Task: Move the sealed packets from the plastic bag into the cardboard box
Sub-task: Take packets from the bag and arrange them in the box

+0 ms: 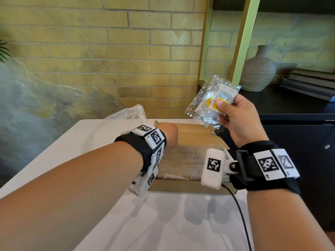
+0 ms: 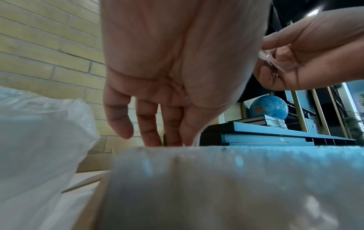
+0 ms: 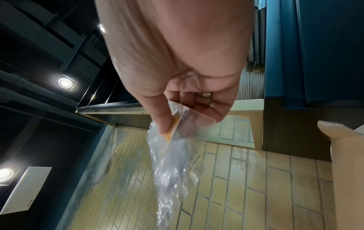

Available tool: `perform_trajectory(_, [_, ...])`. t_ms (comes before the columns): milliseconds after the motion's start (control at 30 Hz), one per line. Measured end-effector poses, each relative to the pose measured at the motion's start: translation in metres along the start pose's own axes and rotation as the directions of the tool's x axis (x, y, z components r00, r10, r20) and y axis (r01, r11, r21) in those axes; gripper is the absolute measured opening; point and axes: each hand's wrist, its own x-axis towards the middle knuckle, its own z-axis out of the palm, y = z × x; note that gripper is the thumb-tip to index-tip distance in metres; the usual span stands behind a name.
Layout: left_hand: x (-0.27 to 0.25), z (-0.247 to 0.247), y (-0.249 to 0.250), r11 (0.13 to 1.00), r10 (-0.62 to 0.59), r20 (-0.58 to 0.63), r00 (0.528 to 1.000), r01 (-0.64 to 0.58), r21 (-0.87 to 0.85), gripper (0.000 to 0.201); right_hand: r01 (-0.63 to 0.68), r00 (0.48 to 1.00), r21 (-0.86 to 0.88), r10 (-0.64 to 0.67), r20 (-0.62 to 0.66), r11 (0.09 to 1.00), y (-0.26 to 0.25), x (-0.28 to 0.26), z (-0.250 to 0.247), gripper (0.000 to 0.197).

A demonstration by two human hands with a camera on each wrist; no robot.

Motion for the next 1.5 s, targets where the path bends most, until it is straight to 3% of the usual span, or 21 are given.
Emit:
perform_trajectory(67, [-0.003, 0.002, -0.006, 0.989, 0.035, -0.086, 0.996, -0.047, -0.143, 0.027, -0.005, 1.0, -0.021, 0.004, -0.002, 1.0, 0.001, 0.001, -0.001, 0.02])
perform_trajectory(133, [-0.012, 0.001, -0.012, 0.878, 0.017, -0.282, 0.959, -0.15, -0.456, 0.027, -0.033, 0.999, -0.067, 0.033, -0.009, 0.997, 0.003, 0.002, -0.002, 0.021])
perform_trajectory(167, [-0.019, -0.001, -0.013, 0.754, -0.021, -0.367, 0.93, -0.227, -0.617, 0.026, -0.055, 0.998, -0.106, 0.053, -0.015, 0.993, 0.005, 0.003, -0.002, 0.023])
perform_trajectory(200, [-0.025, -0.003, -0.013, 0.572, -0.052, -0.418, 0.907, -0.315, -0.757, 0.024, -0.077, 0.997, -0.155, 0.076, -0.017, 0.985, 0.007, 0.003, -0.002, 0.025])
perform_trajectory(267, [-0.04, -0.009, -0.008, 0.198, -0.042, -0.412, 0.91, -0.396, -0.896, 0.023, -0.121, 0.992, -0.244, 0.127, 0.009, 0.962, 0.01, 0.004, 0.0, 0.028])
perform_trajectory(300, [-0.045, -0.01, -0.005, 0.109, -0.027, -0.414, 0.91, -0.409, -0.906, 0.025, -0.14, 0.987, -0.278, 0.156, 0.035, 0.95, 0.011, 0.003, 0.002, 0.028])
perform_trajectory(333, [-0.047, -0.01, -0.003, 0.11, -0.012, -0.443, 0.896, -0.439, -0.892, 0.023, -0.154, 0.981, -0.308, 0.183, 0.066, 0.939, 0.011, 0.002, 0.004, 0.028])
perform_trajectory(433, [-0.046, -0.006, -0.001, 0.325, -0.011, -0.555, 0.832, -0.521, -0.789, 0.007, -0.158, 0.969, -0.344, 0.212, 0.124, 0.926, 0.01, 0.001, 0.007, 0.032])
perform_trajectory(567, [-0.049, -0.005, -0.016, 0.415, -0.118, -0.611, 0.783, -0.52, -0.746, 0.005, -0.095, 0.995, -0.478, 0.099, -0.018, 0.873, 0.006, -0.001, -0.002, 0.016])
perform_trajectory(667, [-0.053, -0.001, -0.031, 0.382, -0.251, -0.638, 0.728, -0.531, -0.756, 0.018, -0.006, 1.0, -0.732, 0.007, -0.002, 0.681, 0.0, 0.001, -0.005, 0.01])
perform_trajectory(800, [-0.057, 0.0, -0.042, 0.38, -0.372, -0.648, 0.665, -0.528, -0.759, 0.027, 0.194, 0.96, -0.915, 0.121, 0.251, 0.355, -0.011, -0.001, 0.015, 0.021])
perform_trajectory(900, [-0.06, 0.0, -0.044, 0.379, -0.338, -0.656, 0.675, -0.541, -0.751, 0.029, 0.332, 0.894, -0.933, 0.27, 0.359, 0.141, -0.008, -0.002, 0.032, 0.028])
perform_trajectory(1000, [-0.066, 0.0, -0.041, 0.396, -0.285, -0.664, 0.691, -0.546, -0.738, 0.03, 0.382, 0.859, -0.924, 0.357, 0.367, 0.03, 0.004, 0.001, 0.04, 0.035])
perform_trajectory(1133, [-0.069, 0.002, -0.04, 0.431, -0.255, -0.671, 0.697, -0.539, -0.723, 0.029, 0.393, 0.86, -0.919, 0.367, 0.353, -0.037, 0.005, 0.005, 0.042, 0.039])
perform_trajectory(1300, [-0.069, 0.005, -0.041, 0.446, -0.255, -0.651, 0.715, -0.51, -0.736, 0.016, 0.423, 0.821, -0.902, 0.456, 0.344, -0.083, 0.013, 0.007, 0.042, 0.039])
perform_trajectory(1400, [-0.07, 0.006, -0.038, 0.446, -0.236, -0.636, 0.735, -0.5, -0.743, 0.02, 0.416, 0.773, -0.909, 0.537, 0.337, -0.029, 0.022, 0.002, 0.04, 0.045])
perform_trajectory(1500, [-0.071, 0.009, -0.036, 0.463, -0.209, -0.629, 0.748, -0.491, -0.738, 0.025, 0.391, 0.762, -0.918, 0.534, 0.366, 0.071, 0.02, -0.008, 0.032, 0.061])
